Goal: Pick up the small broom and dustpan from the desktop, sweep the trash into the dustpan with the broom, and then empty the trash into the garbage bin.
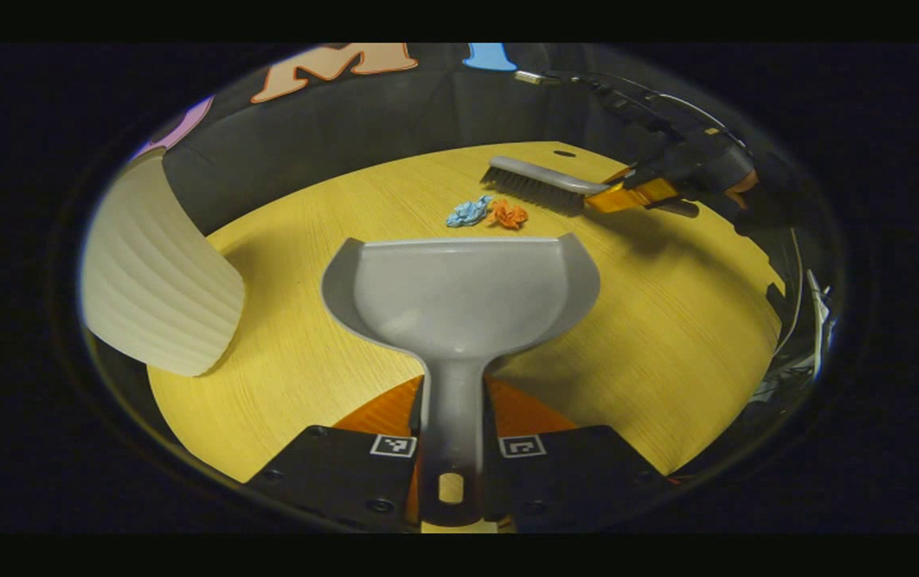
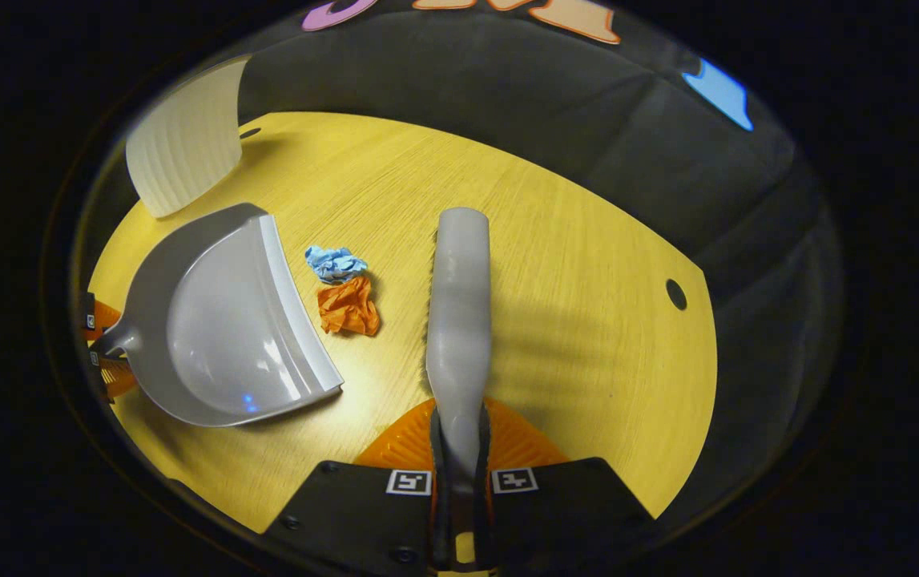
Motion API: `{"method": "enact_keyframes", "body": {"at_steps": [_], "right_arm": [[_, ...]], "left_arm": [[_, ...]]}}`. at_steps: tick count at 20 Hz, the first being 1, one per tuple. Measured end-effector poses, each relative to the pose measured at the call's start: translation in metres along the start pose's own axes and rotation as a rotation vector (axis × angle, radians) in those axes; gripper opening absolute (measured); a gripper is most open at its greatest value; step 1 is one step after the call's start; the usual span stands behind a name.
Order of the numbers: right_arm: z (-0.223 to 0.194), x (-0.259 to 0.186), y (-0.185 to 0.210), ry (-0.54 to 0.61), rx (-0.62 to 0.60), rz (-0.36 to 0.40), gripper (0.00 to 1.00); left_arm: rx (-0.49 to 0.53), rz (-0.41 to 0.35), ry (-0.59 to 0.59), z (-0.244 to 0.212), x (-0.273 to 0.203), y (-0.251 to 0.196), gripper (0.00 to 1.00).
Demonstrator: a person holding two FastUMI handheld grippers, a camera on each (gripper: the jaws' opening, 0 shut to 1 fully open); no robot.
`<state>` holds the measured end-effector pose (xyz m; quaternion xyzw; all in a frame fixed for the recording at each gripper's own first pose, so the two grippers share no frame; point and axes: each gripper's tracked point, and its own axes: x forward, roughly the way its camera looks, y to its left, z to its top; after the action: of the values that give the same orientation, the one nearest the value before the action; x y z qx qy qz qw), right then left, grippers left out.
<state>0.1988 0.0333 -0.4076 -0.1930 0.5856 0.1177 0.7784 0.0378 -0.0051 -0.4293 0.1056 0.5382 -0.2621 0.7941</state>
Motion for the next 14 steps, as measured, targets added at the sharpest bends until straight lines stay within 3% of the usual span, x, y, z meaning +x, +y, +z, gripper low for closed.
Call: {"method": "enact_keyframes", "body": {"at_steps": [4, 7, 10, 12, 14], "right_arm": [[0.023, -0.005, 0.019, -0.008, -0.223, 0.025, 0.10], [0.028, -0.015, 0.055, -0.062, -0.369, 0.100, 0.13], [0.020, -0.035, 0.076, -0.135, -0.539, 0.137, 0.11], [0.014, -0.048, 0.073, -0.093, -0.591, 0.193, 0.12], [0.020, -0.058, 0.062, -0.112, -0.558, 0.207, 0.14]], "left_arm": [[0.028, -0.013, 0.010, 0.000, 0.001, 0.001, 0.23], [0.041, -0.018, 0.016, 0.000, 0.000, 0.000, 0.25], [0.059, -0.019, 0.021, 0.001, -0.004, -0.001, 0.24], [0.070, -0.015, -0.044, 0.008, 0.001, -0.001, 0.25], [0.073, -0.006, -0.051, 0.006, -0.001, 0.000, 0.22]]}}
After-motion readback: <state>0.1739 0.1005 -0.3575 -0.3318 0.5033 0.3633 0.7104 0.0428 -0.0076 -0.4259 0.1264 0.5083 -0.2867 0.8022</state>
